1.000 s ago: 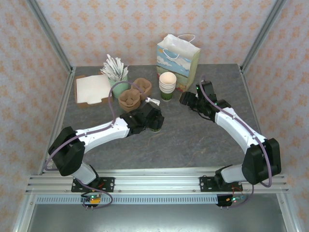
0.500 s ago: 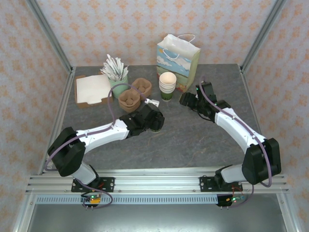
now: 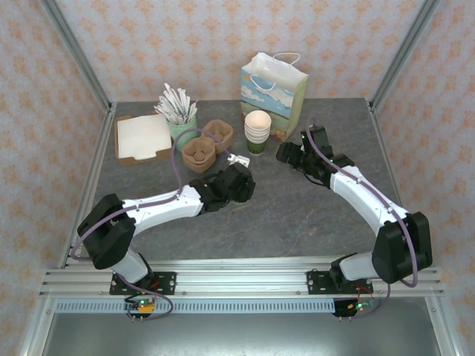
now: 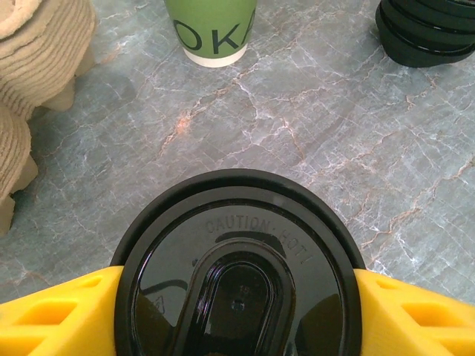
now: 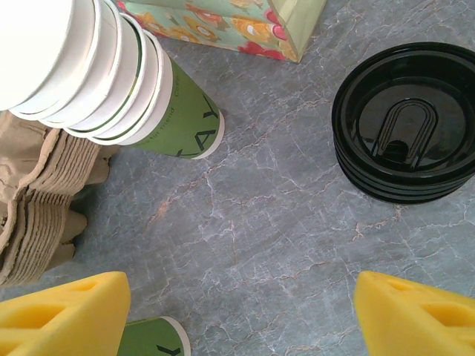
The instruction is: Pack the takeout coffee
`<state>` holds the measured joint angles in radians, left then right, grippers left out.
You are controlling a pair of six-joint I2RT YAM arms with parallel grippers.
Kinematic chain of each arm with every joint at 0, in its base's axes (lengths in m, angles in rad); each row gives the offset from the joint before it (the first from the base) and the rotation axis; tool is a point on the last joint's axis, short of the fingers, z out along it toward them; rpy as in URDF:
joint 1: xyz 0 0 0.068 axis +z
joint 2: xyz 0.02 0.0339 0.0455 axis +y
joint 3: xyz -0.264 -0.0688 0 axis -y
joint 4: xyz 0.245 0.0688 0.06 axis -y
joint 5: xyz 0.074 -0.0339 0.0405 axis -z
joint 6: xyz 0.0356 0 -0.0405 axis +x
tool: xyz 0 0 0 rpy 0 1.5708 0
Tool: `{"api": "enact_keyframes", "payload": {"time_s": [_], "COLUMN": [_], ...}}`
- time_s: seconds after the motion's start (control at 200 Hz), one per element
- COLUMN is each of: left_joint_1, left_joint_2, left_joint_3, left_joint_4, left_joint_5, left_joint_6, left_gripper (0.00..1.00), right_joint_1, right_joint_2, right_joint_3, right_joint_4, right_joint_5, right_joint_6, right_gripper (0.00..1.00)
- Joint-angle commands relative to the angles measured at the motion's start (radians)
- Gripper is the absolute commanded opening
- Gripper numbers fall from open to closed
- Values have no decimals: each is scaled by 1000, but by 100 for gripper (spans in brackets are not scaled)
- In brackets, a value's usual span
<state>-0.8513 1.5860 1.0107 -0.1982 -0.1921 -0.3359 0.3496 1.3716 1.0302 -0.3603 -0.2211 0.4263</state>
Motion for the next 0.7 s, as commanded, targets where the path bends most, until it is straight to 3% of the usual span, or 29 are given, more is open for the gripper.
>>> {"api": "enact_keyframes", "payload": {"time_s": [0.0,0.185,0.696], "left_joint_1": [-25,-35,-29], "left_joint_2": [112,110,31], "left_joint_3": [-116,-135,112], "left_joint_4": [-251,-237,-297], "left_joint_5": [49,16,11], "left_joint_6": [-21,-30,-9], "left_gripper": [69,69,79], "right_joint_1": [-6,-5,-3], "right_joint_2": [-21,-20,-20], "right_joint_3": [-18,-13,11], "right_joint_4": [18,15,9], "right_joint_5": [13,14,5], "right_joint_6": [7,6,6], "right_gripper": [80,80,80]}}
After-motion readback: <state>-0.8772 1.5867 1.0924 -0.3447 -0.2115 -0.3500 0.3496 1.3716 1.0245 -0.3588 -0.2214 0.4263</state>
